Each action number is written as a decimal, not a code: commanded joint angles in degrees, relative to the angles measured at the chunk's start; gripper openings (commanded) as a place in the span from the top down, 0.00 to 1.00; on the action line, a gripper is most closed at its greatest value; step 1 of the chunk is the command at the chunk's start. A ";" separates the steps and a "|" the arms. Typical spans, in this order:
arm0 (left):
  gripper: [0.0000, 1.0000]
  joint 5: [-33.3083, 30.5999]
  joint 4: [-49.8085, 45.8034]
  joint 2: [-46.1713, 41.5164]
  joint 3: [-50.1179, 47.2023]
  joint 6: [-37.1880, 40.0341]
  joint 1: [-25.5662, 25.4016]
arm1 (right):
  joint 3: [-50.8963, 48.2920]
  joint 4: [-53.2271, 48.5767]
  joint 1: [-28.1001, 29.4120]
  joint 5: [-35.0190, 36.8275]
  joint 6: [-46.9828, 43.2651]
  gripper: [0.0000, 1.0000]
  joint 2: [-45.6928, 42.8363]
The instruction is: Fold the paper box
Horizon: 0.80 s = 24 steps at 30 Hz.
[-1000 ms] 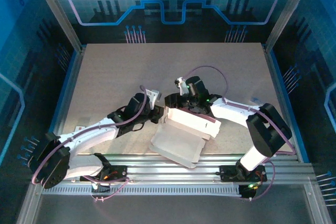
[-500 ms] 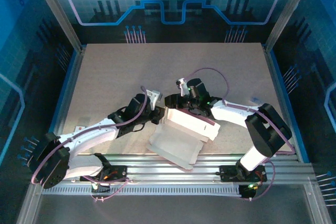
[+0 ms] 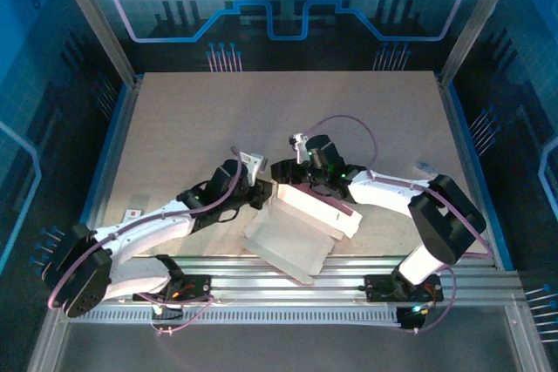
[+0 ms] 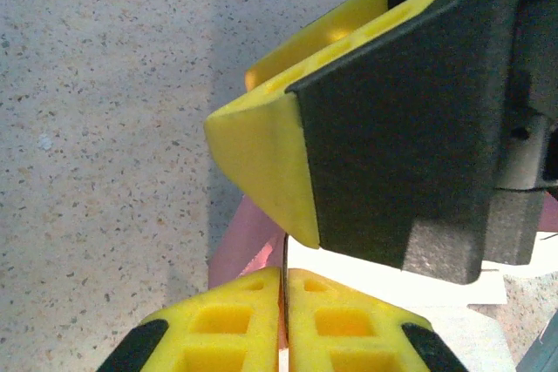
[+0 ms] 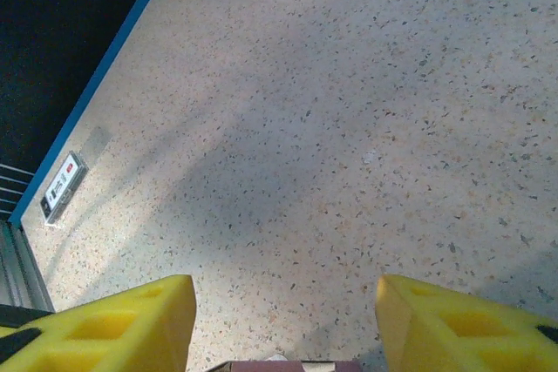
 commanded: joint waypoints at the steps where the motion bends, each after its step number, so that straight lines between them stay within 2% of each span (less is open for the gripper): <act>1: 0.88 -0.82 -1.11 -1.38 -2.13 -1.41 -0.72 | -2.52 -3.65 2.29 3.58 -1.97 0.43 -0.27; 6: 0.84 -1.46 -1.99 -2.35 -2.80 -2.26 -0.76 | -2.99 -3.73 3.28 4.90 -2.38 0.45 -0.89; 13: 0.69 -1.83 -4.15 -4.87 -3.13 -3.28 -0.63 | -3.09 -4.98 4.46 6.56 -3.57 0.47 -1.33; 17: 0.64 -1.36 -8.94 -7.44 -1.82 -3.13 -0.29 | -3.01 -5.14 4.53 6.34 -3.92 0.49 -1.22; 21: 0.59 1.73 -12.85 -10.71 -1.19 -3.13 0.50 | -2.57 -5.49 4.52 5.99 -4.26 0.50 -0.84; 24: 0.58 1.36 -15.56 -12.04 -1.53 -3.55 1.15 | -2.18 -5.75 4.48 5.80 -4.45 0.51 -0.76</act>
